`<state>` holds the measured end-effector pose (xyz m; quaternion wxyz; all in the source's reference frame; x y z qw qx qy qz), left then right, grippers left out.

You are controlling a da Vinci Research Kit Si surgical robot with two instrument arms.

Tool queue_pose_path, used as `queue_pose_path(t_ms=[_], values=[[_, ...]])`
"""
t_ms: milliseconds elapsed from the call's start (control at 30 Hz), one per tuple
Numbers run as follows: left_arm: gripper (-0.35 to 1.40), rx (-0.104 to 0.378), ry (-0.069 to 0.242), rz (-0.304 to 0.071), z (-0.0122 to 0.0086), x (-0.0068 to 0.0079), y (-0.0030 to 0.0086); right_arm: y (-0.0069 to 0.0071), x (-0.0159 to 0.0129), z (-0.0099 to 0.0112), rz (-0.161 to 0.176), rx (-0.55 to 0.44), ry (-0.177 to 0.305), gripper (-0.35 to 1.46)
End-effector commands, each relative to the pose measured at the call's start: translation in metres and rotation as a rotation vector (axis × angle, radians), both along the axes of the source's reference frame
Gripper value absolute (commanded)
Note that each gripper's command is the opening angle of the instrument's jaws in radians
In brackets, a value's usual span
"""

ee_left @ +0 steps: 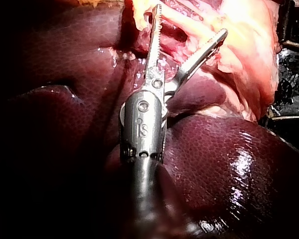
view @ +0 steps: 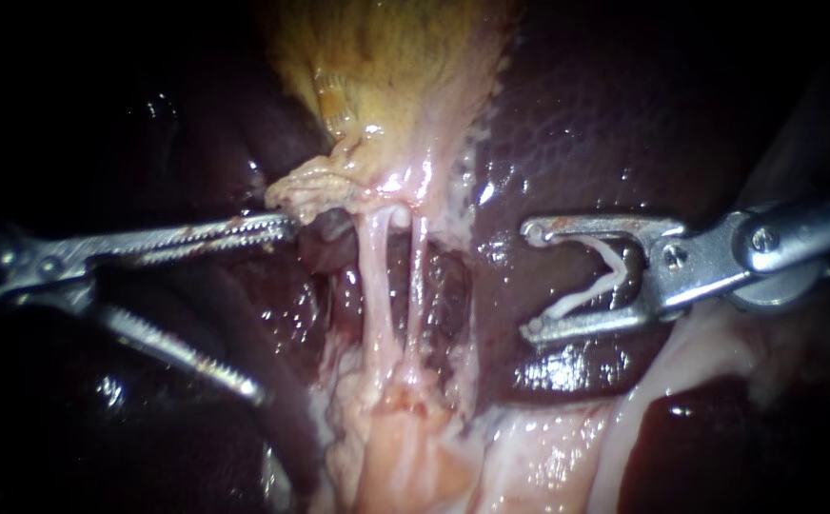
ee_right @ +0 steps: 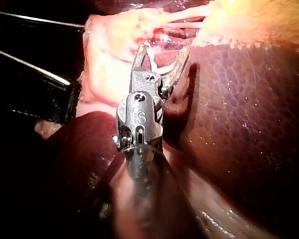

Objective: Grabbing gallbladder

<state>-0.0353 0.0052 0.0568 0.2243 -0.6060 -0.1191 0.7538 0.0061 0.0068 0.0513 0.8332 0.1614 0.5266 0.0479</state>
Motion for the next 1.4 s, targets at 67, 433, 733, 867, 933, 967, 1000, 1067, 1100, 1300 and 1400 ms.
queue_pose_path(t_ms=[67, 433, 733, 867, 933, 967, 1000, 1067, 1100, 1300, 1400], values=[[0.89, 0.011, 0.001, -0.005, 0.0000, 0.0001, 0.0000, 0.0000, 0.0001, 0.0000, 0.001, 0.000, 0.000, 0.50], [0.84, 0.070, 0.066, -0.112, -0.0009, 0.0006, 0.0032, 0.0000, 0.0001, 0.0000, 0.001, 0.000, 0.000, 0.50], [0.73, 0.077, 0.094, -0.152, -0.0001, 0.0000, 0.0050, 0.0000, 0.0001, 0.0000, 0.001, 0.000, -0.001, 0.50], [0.53, 0.107, 0.090, -0.166, 0.0013, -0.0004, 0.0053, 0.0000, 0.0001, 0.0000, 0.001, 0.000, -0.001, 0.50], [0.43, 0.127, 0.087, -0.174, 0.0021, -0.0005, 0.0054, 0.0000, 0.0001, 0.0000, 0.001, 0.000, -0.001, 0.50], [0.39, 0.132, 0.086, -0.176, 0.0024, -0.0004, 0.0054, 0.0000, 0.0001, 0.0000, 0.001, 0.000, -0.001, 0.50], [0.36, 0.138, 0.090, -0.174, 0.0028, -0.0004, 0.0055, 0.0000, 0.0001, 0.0000, 0.001, 0.000, -0.001, 0.50], [0.31, 0.148, 0.088, -0.178, 0.0033, -0.0003, 0.0056, 0.0000, 0.0001, 0.0000, 0.001, 0.000, 0.000, 0.50], [0.26, 0.152, 0.087, -0.179, 0.0036, -0.0002, 0.0056, 0.0000, 0.0001, 0.0000, 0.001, 0.000, 0.000, 0.50], [-0.01, 0.171, 0.087, -0.177, 0.0036, 0.0005, 0.0056, 0.0000, 0.0001, 0.0000, 0.001, 0.000, -0.001, 0.50], [-0.31, 0.183, 0.099, -0.157, 0.0035, 0.0008, 0.0055, 0.0000, 0.0001, 0.0000, 0.001, 0.000, -0.001, 0.50]])
